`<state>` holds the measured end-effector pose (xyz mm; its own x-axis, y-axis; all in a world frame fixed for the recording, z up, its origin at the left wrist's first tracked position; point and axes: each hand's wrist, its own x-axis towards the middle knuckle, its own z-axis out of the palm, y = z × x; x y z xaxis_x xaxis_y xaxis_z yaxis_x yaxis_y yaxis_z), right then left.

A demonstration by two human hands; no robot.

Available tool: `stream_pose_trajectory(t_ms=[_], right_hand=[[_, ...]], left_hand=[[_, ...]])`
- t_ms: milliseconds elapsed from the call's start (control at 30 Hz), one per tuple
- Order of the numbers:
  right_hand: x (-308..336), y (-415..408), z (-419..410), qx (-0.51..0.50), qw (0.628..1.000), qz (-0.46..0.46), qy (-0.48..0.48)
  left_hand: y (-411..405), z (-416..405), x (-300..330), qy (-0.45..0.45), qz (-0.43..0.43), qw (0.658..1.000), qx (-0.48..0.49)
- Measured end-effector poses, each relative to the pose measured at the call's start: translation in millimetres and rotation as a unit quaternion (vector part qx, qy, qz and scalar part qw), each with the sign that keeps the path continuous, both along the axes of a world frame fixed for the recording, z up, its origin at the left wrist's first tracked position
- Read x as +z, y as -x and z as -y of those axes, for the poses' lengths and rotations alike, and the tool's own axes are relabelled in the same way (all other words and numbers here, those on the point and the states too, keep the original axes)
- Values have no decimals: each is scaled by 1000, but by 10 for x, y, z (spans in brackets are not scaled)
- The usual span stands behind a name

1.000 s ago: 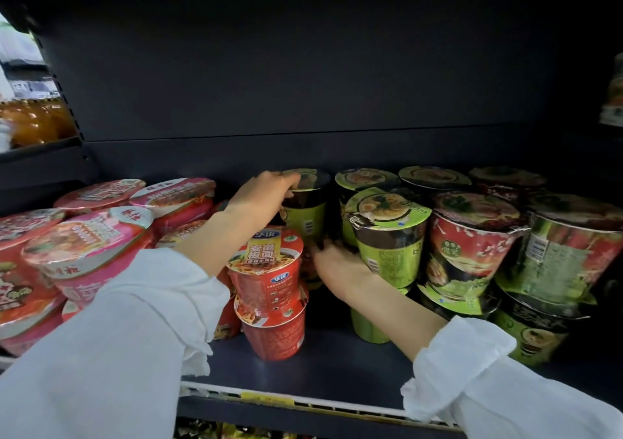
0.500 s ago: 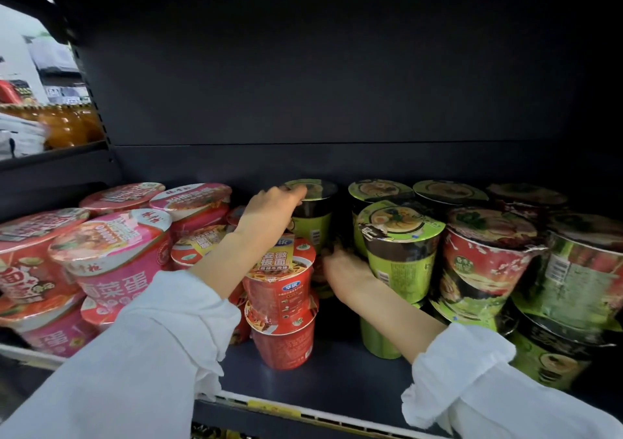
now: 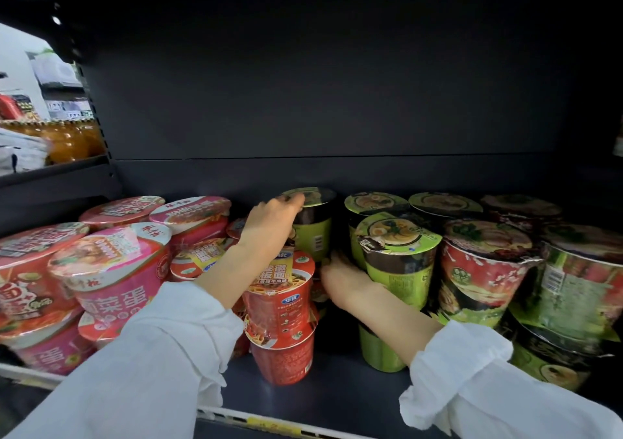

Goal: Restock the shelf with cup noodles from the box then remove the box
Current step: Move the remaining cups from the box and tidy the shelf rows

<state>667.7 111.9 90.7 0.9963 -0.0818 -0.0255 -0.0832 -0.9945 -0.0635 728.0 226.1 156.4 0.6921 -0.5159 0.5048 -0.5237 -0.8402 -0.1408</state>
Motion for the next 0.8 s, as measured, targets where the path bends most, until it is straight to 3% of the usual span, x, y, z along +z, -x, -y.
stream_pose_trajectory(t_ms=[100, 400, 567, 800], right_hand=[[-7, 28, -44, 8, 998, 60, 29], [-76, 73, 31, -10, 999, -12, 45], [-77, 162, -11, -3, 999, 33, 42], [-92, 67, 20, 8, 1000, -9, -4]], left_hand=[[-21, -39, -25, -3, -3, 1000, 3], [-70, -76, -89, 4, -16, 1000, -15], [-62, -77, -89, 21, -6, 999, -44], [-76, -11, -86, 14, -2, 999, -30]])
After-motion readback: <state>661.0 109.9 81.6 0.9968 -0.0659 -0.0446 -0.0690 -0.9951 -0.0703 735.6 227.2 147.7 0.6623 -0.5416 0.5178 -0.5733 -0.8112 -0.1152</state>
